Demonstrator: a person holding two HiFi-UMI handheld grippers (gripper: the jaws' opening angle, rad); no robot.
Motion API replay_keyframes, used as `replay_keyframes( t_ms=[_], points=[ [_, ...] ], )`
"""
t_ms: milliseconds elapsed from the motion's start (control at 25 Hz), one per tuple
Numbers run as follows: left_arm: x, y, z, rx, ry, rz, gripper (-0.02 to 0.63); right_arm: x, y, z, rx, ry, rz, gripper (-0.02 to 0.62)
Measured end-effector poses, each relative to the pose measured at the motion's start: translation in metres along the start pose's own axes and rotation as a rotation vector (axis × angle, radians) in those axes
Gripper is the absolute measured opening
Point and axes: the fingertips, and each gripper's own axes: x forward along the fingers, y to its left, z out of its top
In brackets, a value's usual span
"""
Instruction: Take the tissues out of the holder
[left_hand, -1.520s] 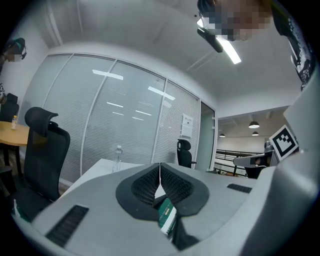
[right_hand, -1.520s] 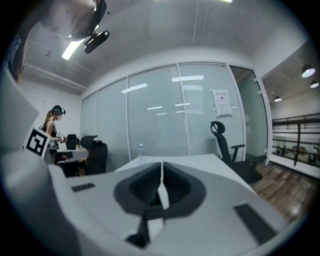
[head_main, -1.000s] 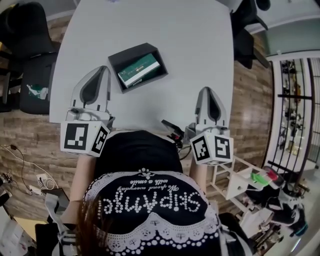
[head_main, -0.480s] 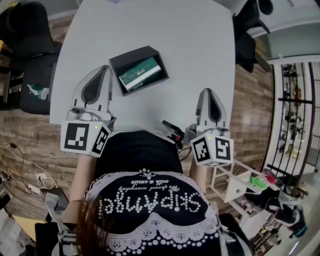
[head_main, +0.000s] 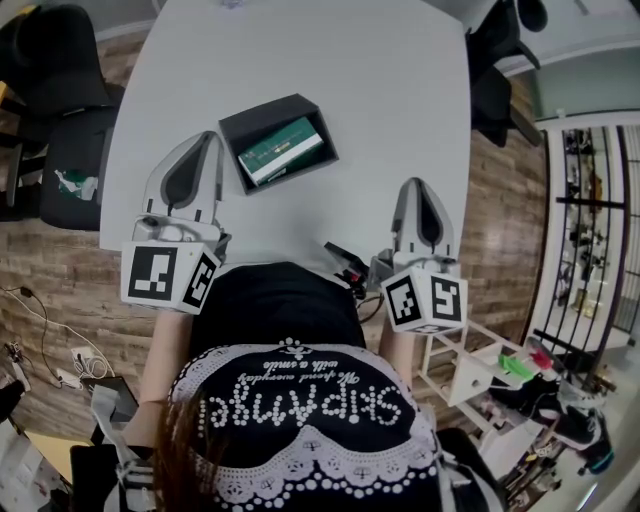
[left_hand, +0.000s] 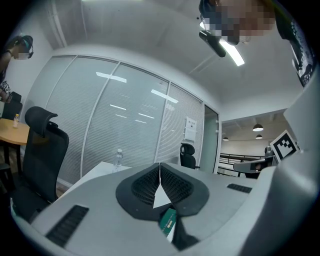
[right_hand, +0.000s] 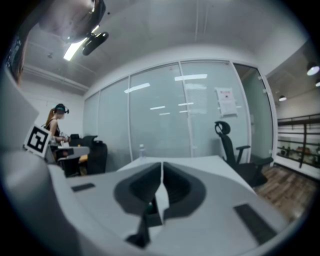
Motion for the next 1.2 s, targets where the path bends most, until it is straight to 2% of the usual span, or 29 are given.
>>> replay_keyframes(
  t_ms=[240,440,480,560,840,1200],
  points=[
    [-0.001,0.006,0.000,0.010,0.003,0.031,0.037,0.000,-0.002,0.000,0.001,0.004,-0.007,0.035],
    [-0.001,0.008,0.000,0.012,0.006,0.022,0.040,0.000,-0.002,-0.003,0.004,0.009,-0.008,0.035],
    [-0.001,0.008,0.000,0.016,0.009,0.015,0.052,0.000,-0.003,-0.003,0.005,0.009,-0.010,0.035],
    [0.001,0.006,0.001,0.028,0.022,-0.005,0.138,-0.001,-0.004,-0.004,0.007,0.009,-0.014,0.035],
    [0.008,-0.003,-0.014,0.105,0.134,-0.105,0.270,-0.009,-0.010,-0.011,0.032,0.017,-0.036,0.035],
    [0.022,-0.020,-0.029,0.162,0.237,-0.213,0.330,-0.028,-0.016,-0.025,0.073,0.023,-0.061,0.035]
  ],
)
